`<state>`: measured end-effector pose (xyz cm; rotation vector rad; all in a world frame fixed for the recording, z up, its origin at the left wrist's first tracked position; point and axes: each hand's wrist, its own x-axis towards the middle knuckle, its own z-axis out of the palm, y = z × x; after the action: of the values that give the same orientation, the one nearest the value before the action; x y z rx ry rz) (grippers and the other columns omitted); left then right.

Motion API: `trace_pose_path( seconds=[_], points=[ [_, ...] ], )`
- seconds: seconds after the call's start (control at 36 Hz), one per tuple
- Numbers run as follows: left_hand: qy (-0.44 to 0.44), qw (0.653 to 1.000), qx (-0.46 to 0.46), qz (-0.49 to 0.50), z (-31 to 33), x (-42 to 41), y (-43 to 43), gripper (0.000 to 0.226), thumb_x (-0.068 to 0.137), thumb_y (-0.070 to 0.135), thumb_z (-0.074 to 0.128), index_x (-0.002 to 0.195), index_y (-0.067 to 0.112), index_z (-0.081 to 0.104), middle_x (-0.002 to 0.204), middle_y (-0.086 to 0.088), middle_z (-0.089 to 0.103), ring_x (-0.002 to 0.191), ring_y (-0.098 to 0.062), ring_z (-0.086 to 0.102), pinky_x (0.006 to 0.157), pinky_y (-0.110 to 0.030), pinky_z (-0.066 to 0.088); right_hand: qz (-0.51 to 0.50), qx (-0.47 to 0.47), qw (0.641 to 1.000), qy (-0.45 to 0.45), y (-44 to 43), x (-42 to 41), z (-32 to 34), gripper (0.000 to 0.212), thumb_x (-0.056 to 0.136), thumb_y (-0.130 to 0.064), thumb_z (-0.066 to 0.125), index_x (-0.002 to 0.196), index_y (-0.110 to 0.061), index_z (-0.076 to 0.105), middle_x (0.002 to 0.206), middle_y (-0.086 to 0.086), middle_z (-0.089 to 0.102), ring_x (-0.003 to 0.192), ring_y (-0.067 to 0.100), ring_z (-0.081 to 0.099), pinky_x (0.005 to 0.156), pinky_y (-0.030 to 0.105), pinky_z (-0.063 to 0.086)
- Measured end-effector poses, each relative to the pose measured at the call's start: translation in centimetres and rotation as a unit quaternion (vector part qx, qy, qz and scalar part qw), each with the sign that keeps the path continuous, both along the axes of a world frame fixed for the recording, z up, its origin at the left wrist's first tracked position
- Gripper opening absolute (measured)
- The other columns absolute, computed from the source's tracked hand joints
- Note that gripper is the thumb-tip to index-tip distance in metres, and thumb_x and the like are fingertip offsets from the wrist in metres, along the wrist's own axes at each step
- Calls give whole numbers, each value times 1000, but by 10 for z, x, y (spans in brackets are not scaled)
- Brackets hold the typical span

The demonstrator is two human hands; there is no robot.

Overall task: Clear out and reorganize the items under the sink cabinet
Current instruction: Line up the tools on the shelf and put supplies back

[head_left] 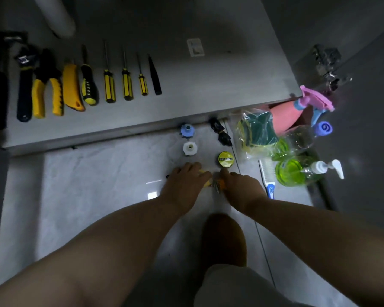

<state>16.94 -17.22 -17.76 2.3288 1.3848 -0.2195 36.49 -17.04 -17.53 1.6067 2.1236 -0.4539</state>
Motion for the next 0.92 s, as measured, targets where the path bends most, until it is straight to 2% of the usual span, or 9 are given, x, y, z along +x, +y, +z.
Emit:
trace_pose_path(
  seconds=[0.08, 0.17, 0.25, 0.33, 0.47, 0.61, 0.72, 0.81, 0.92],
  points=[
    [-2, 1000, -5, -4, -4, -7, -4, 77, 81, 9, 70, 147, 28, 36, 147, -8, 33, 132, -31, 36, 100, -43, 45, 12, -7, 1000, 6, 5, -3, 3, 56, 94, -20, 57, 145, -18, 34, 116, 8, 63, 98, 30, 67, 71, 38, 50],
    [-46, 997, -64, 1, -3, -17, -3, 68, 81, 11, 69, 140, 28, 41, 136, -4, 37, 124, -28, 37, 82, -37, 47, 10, -30, 999, 39, 9, -2, 7, 36, 96, -25, 56, 132, -21, 51, 121, 6, 57, 104, 26, 64, 82, 39, 56],
    [-123, 980, -152, 26, 10, -33, 9, 63, 78, 20, 76, 133, 27, 48, 125, 0, 43, 112, -22, 43, 86, -41, 50, 26, -48, 993, 101, 8, 2, 9, 30, 96, -31, 57, 125, -25, 59, 122, 2, 50, 110, 20, 55, 84, 35, 54],
    [-142, 975, -166, 37, 34, -51, 26, 62, 77, 25, 77, 132, 29, 48, 123, 3, 45, 106, -21, 50, 89, -42, 52, -16, -59, 977, 204, 9, 0, 18, 25, 92, -32, 64, 116, -29, 62, 116, -4, 56, 106, 15, 58, 86, 38, 54],
    [-165, 974, -140, 70, 92, -90, 55, 62, 76, 39, 78, 130, 44, 46, 121, 11, 47, 105, -12, 54, 89, -27, 49, -142, -146, 912, 356, 33, -24, 56, 15, 87, -11, 73, 90, -16, 59, 82, 5, 68, 70, 18, 71, 57, 32, 59],
    [-242, 959, -51, 141, 146, -130, 88, 53, 75, 38, 80, 120, 45, 54, 115, 14, 51, 103, -2, 54, 89, -22, 48, -192, -79, 880, 426, 83, -60, 106, 10, 90, -5, 70, 83, -6, 63, 62, 4, 61, 53, 15, 60, 48, 24, 48],
    [-323, 919, 2, 225, 157, -162, 111, 54, 75, 35, 84, 121, 46, 59, 117, 12, 53, 105, 2, 55, 94, -19, 45, -262, -22, 853, 450, 132, -91, 132, 7, 92, -9, 69, 87, -4, 69, 59, -1, 54, 48, 8, 47, 47, 19, 40],
    [-370, 886, 39, 276, 153, -179, 124, 55, 75, 27, 87, 121, 45, 64, 118, 6, 55, 105, -3, 60, 97, -22, 48, -318, -14, 823, 471, 167, -114, 142, 14, 98, -5, 60, 103, 3, 69, 70, 10, 60, 57, 17, 51, 56, 26, 45],
    [-395, 856, 33, 331, 145, -198, 135, 63, 73, 24, 89, 124, 49, 62, 120, 12, 55, 107, -3, 61, 96, -22, 52, -381, -5, 783, 492, 205, -142, 146, 15, 100, 0, 54, 108, 7, 65, 84, 21, 63, 60, 18, 58, 52, 21, 53]
  ],
)
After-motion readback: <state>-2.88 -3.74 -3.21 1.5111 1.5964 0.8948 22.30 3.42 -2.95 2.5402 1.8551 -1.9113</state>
